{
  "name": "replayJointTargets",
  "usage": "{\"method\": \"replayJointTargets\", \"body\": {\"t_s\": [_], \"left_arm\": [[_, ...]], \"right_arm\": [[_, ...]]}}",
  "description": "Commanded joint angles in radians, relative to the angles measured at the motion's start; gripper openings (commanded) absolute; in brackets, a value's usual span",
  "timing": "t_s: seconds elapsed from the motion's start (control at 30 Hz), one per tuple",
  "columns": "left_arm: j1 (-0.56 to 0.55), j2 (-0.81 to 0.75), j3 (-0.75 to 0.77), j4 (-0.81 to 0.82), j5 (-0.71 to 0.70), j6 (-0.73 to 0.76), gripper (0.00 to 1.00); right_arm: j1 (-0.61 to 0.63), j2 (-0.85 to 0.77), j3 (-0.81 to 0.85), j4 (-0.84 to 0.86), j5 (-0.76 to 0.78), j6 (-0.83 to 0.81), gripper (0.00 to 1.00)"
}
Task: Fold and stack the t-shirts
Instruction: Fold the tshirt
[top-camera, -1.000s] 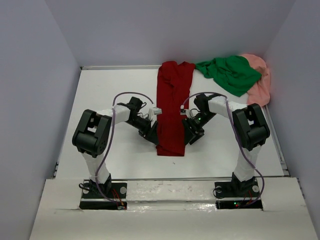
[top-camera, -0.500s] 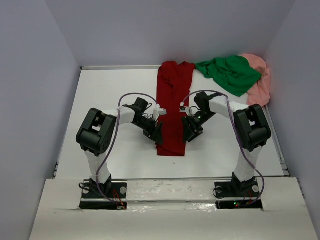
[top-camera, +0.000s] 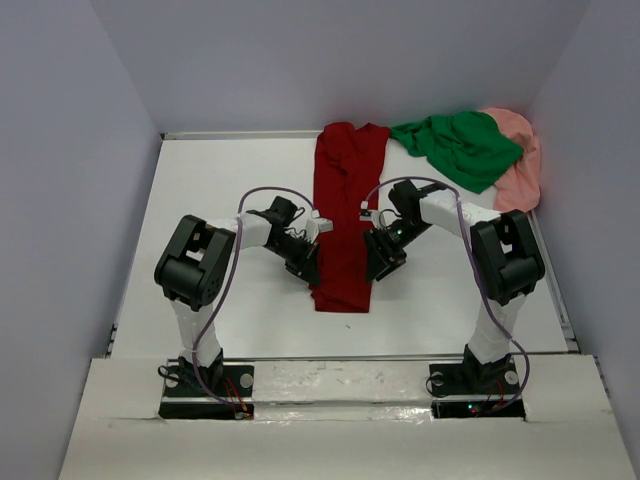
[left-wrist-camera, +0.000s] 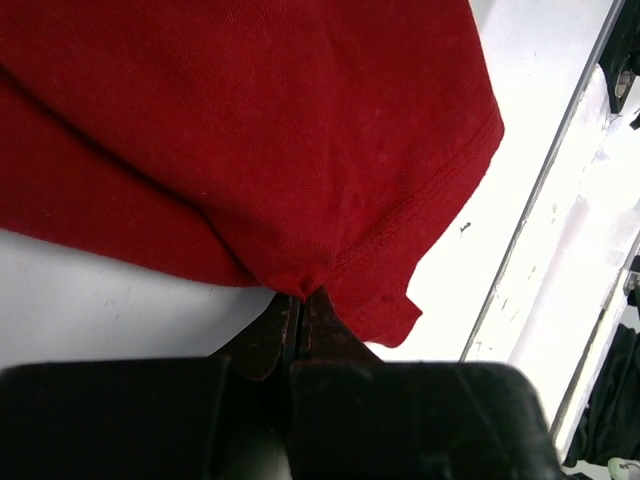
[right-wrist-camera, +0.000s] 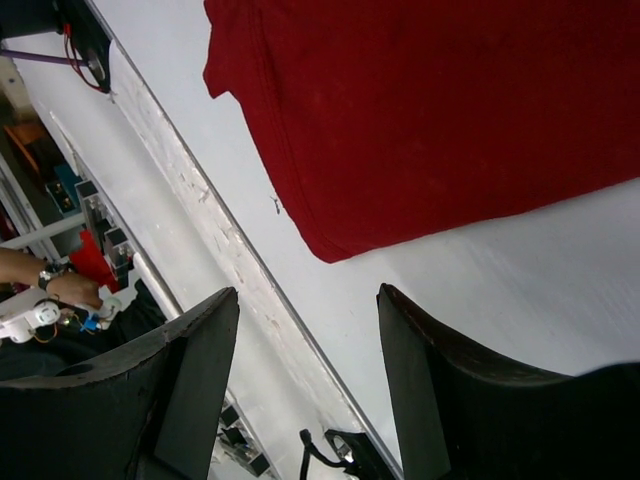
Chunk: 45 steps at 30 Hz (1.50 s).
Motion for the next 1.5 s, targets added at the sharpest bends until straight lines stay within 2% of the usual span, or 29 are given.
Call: {"method": "replayJointTargets", "body": {"t_s": [0.0, 0.2, 0.43, 0.63, 0.7, 0.73, 0.77, 0.8, 0.83, 0.87, 1.17, 1.23, 1.47], "left_arm": [[-0.006, -0.051, -0.004, -0.048, -0.004, 0.010, 0.00], [-0.009, -0.083, -0.003, -0.089, 0.039, 0.044, 0.00], [-0.032, -0.088, 0.001, -0.200, 0.182, 0.161, 0.00], [-0.072, -0.013, 0.033, -0.304, 0.218, 0.226, 0.00], [-0.073, 0.032, 0.050, -0.355, 0.243, 0.298, 0.00], [-0.076, 0.046, 0.059, -0.387, 0.258, 0.331, 0.05], [-0.076, 0.056, 0.073, -0.426, 0.271, 0.355, 0.44], [-0.081, 0.069, 0.076, -0.436, 0.272, 0.381, 0.62], [-0.081, 0.072, 0.076, -0.438, 0.269, 0.382, 0.73], [-0.082, 0.070, 0.069, -0.421, 0.260, 0.371, 0.98], [-0.102, 0.107, 0.081, -0.503, 0.289, 0.452, 0.99], [-0.108, 0.121, 0.087, -0.520, 0.295, 0.467, 0.99], [-0.113, 0.119, 0.086, -0.485, 0.289, 0.437, 0.97]], "right_arm": [[0.009, -0.024, 0.010, 0.018, 0.004, -0.010, 0.63], [0.009, -0.009, 0.006, 0.030, 0.033, -0.009, 0.63], [0.009, -0.002, 0.006, 0.033, 0.059, -0.009, 0.63], [0.009, 0.001, 0.025, 0.021, 0.070, -0.006, 0.63], [0.009, 0.001, 0.033, 0.016, 0.076, -0.007, 0.63], [0.009, -0.001, 0.035, 0.015, 0.077, -0.009, 0.63], [0.009, -0.001, 0.036, 0.013, 0.076, -0.009, 0.63], [0.009, 0.002, 0.039, 0.004, 0.067, -0.015, 0.64], [0.009, 0.005, 0.041, -0.004, 0.061, -0.018, 0.64], [0.009, 0.014, 0.044, -0.010, 0.054, -0.019, 0.64], [0.009, 0.165, 0.131, -0.299, -0.036, -0.150, 0.66], [0.009, 0.211, 0.144, -0.361, -0.071, -0.220, 0.66], [0.018, 0.173, 0.121, -0.363, -0.079, -0.237, 0.66]]}}
